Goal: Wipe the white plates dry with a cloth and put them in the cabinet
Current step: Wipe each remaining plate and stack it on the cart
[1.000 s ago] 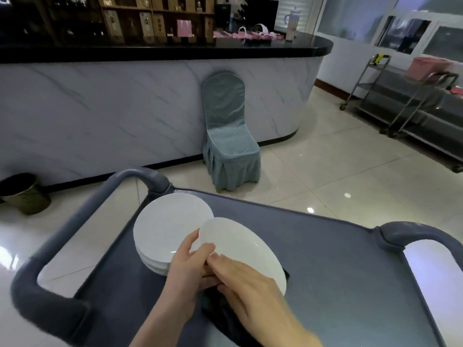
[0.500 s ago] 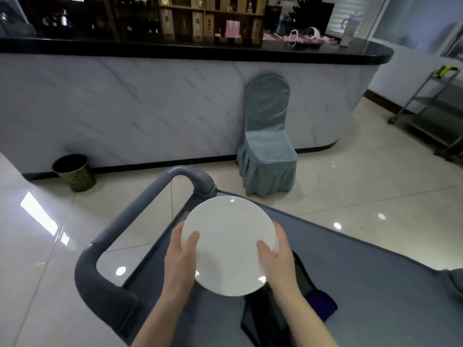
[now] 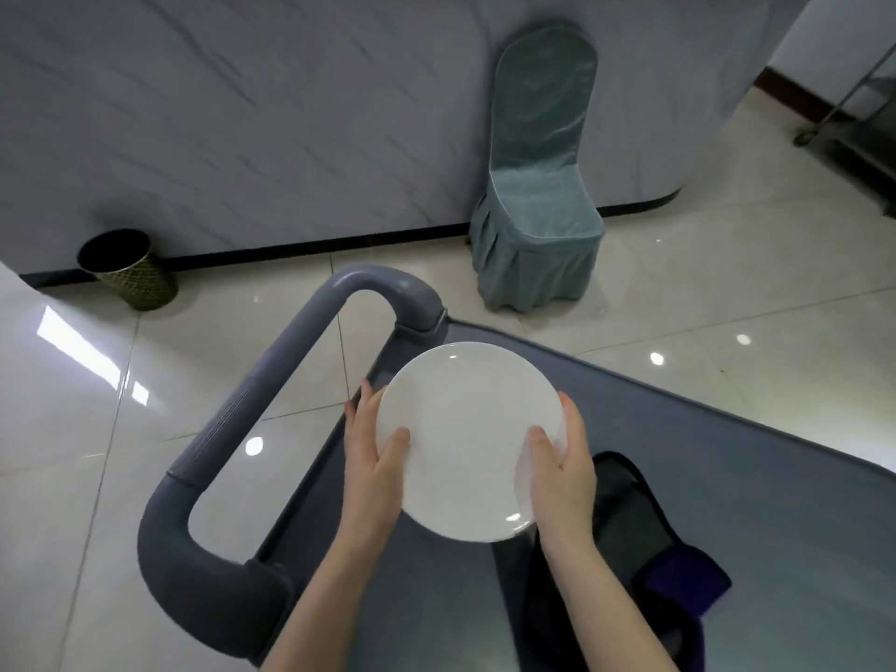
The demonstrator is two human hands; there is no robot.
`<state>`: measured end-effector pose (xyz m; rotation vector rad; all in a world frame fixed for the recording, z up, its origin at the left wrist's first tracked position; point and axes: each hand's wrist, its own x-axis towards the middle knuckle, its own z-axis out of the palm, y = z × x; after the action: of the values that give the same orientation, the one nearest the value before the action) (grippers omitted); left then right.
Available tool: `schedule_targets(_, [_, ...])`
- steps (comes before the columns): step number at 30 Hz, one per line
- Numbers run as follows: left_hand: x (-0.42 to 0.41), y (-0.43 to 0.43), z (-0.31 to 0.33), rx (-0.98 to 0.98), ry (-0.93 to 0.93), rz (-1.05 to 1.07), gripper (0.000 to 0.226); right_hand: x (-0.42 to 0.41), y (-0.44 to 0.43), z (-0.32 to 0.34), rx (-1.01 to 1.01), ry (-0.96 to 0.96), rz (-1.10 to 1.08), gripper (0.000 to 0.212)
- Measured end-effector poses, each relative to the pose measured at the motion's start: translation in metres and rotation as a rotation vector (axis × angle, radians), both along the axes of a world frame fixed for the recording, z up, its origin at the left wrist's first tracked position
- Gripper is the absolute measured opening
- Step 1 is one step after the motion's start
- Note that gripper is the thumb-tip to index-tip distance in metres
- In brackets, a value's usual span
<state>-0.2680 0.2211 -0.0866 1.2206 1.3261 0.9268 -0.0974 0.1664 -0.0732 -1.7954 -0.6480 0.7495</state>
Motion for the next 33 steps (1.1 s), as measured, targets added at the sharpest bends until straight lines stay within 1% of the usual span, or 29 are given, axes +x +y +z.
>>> schedule_targets(4, [0.002,0.002,-0.002,-0.024,-0.038,-0.033,0.055,0.004,0.002,-0.007,-0.013,-0.013,-0.013,0.055])
schedule_targets(9, [0.000,0.007,-0.005,-0.069,-0.082,-0.073,0.061,0.012,0.001,-0.013,0.004,0.001,0.048,0.052])
schedule_targets(11, [-0.004,0.010,-0.007,-0.107,-0.124,-0.104,0.061,0.015,-0.002,-0.015,0.022,0.077,0.061,0.052])
schedule_targets(14, [-0.008,0.020,-0.008,-0.138,-0.202,-0.117,0.058,0.014,-0.005,-0.015,0.069,0.264,0.016,0.055])
schedule_targets(16, [-0.007,0.027,-0.009,-0.144,-0.229,-0.117,0.055,0.013,-0.006,-0.018,0.095,0.336,-0.013,0.053])
schedule_targets(18, [-0.004,0.029,-0.012,-0.149,-0.248,-0.134,0.057,0.012,-0.004,-0.024,0.134,0.377,-0.038,0.054])
schedule_targets(24, [-0.001,0.028,-0.023,-0.150,-0.314,-0.101,0.066,0.007,-0.001,-0.025,0.204,0.425,-0.106,0.050])
schedule_targets(28, [-0.002,0.029,-0.022,-0.163,-0.371,-0.077,0.067,0.006,0.000,-0.017,0.217,0.437,-0.083,0.058])
schedule_targets(33, [-0.003,0.026,-0.016,-0.170,-0.377,-0.039,0.064,0.004,-0.001,-0.008,0.207,0.409,-0.050,0.063])
